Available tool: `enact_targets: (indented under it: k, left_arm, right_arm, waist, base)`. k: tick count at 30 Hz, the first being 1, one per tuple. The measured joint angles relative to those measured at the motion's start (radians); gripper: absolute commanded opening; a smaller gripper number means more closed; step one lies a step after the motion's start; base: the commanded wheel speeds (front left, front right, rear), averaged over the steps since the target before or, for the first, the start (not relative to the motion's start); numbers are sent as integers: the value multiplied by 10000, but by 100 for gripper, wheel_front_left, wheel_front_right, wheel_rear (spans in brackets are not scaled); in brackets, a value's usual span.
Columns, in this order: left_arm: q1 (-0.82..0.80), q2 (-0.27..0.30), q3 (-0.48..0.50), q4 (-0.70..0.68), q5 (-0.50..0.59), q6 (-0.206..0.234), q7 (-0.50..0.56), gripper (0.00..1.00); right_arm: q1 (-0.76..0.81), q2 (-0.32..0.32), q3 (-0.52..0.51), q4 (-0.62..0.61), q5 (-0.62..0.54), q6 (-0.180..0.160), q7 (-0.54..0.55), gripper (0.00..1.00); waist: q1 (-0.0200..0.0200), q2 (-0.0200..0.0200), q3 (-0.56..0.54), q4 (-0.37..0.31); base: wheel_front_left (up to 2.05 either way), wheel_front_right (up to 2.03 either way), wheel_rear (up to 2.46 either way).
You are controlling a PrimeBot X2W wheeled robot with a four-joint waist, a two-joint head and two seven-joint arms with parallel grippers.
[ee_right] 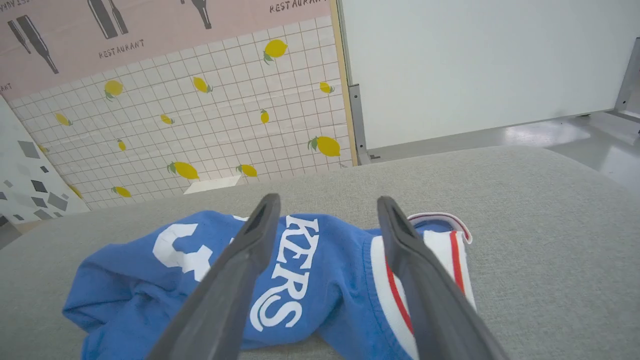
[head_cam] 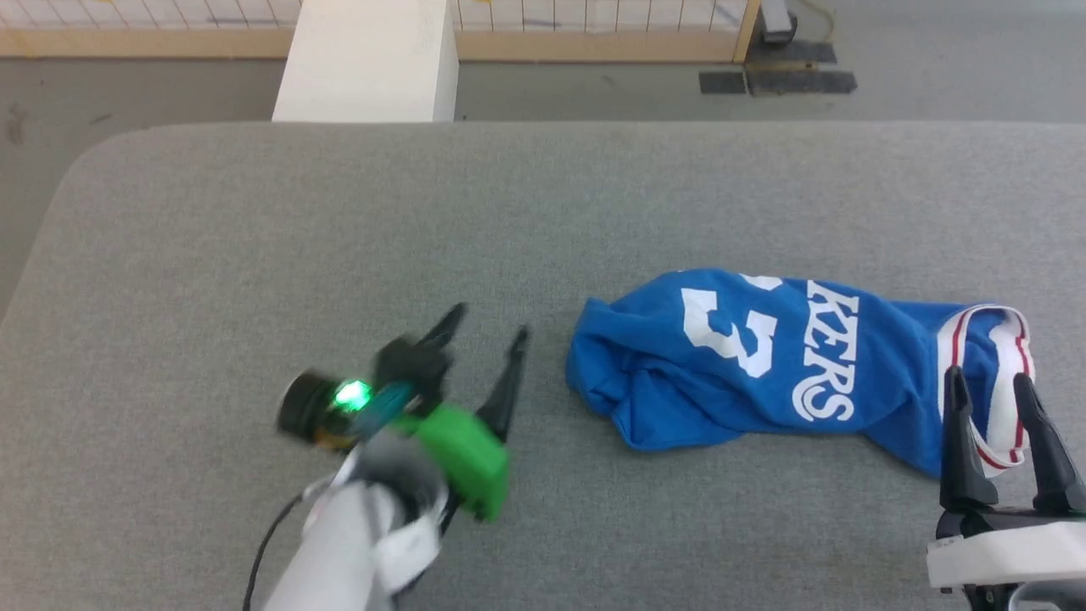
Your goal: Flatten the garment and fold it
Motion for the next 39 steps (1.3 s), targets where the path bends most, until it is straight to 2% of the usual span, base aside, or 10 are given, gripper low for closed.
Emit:
enact_targets:
  k: [3,7,17,18,19,20,27,32,35,39]
  left_arm:
    - [-1079,75,-782,614,-278,-199,1469,100]
    - [-2155,123,-1705,1231,-932,-211,3131,100]
    - [-3188,42,-2527,3290,-1958,-240,4010,100]
    - [-3243,38,-2633,3482,-1958,-240,4082,68]
    - [-3354,12,-2711,3632,-1965,-240,4098,16]
    - [-3516,8,-2794,3758,-1988,-240,4098,0]
    - [-3768,-140,-2915,3908,-2625,-244,3168,0]
    - [-3863,75,-2111,3047,-3250,-224,2556,0]
    - [-3915,629,-1442,2290,-3369,13,2236,0]
    - [-3782,1638,-591,1488,-3277,598,1636,0]
  right_arm:
    - [-121,0,109,8,8,0,79,100]
    - [-301,-2,169,54,56,0,77,100]
    - [-695,0,295,334,128,0,50,100]
    - [-715,0,303,355,130,0,50,100]
    - [-732,0,314,378,146,0,50,100]
    - [-750,0,330,401,176,0,48,100]
    - [-774,0,230,616,201,0,-23,100]
    - [-758,2,171,650,213,0,-21,100]
    - [-665,-2,150,648,213,0,36,100]
    - [-619,0,196,631,259,0,58,100]
  waist:
    - [0,0,240,27]
    - [0,0,587,12]
    - [0,0,1244,-414]
    - [0,0,1285,-453]
    - [0,0,1329,-497]
    - [0,0,1366,-541]
    - [0,0,1284,-550]
    - [0,0,910,-362]
    - [0,0,668,-232]
    - [0,0,429,-93]
  base:
    - [0,0,0]
    - [0,0,0]
    - [0,0,0]
    - [0,0,0]
    - [0,0,0]
    - [0,0,0]
    - [0,0,0]
    - [0,0,0]
    - [0,0,0]
    - [0,0,0]
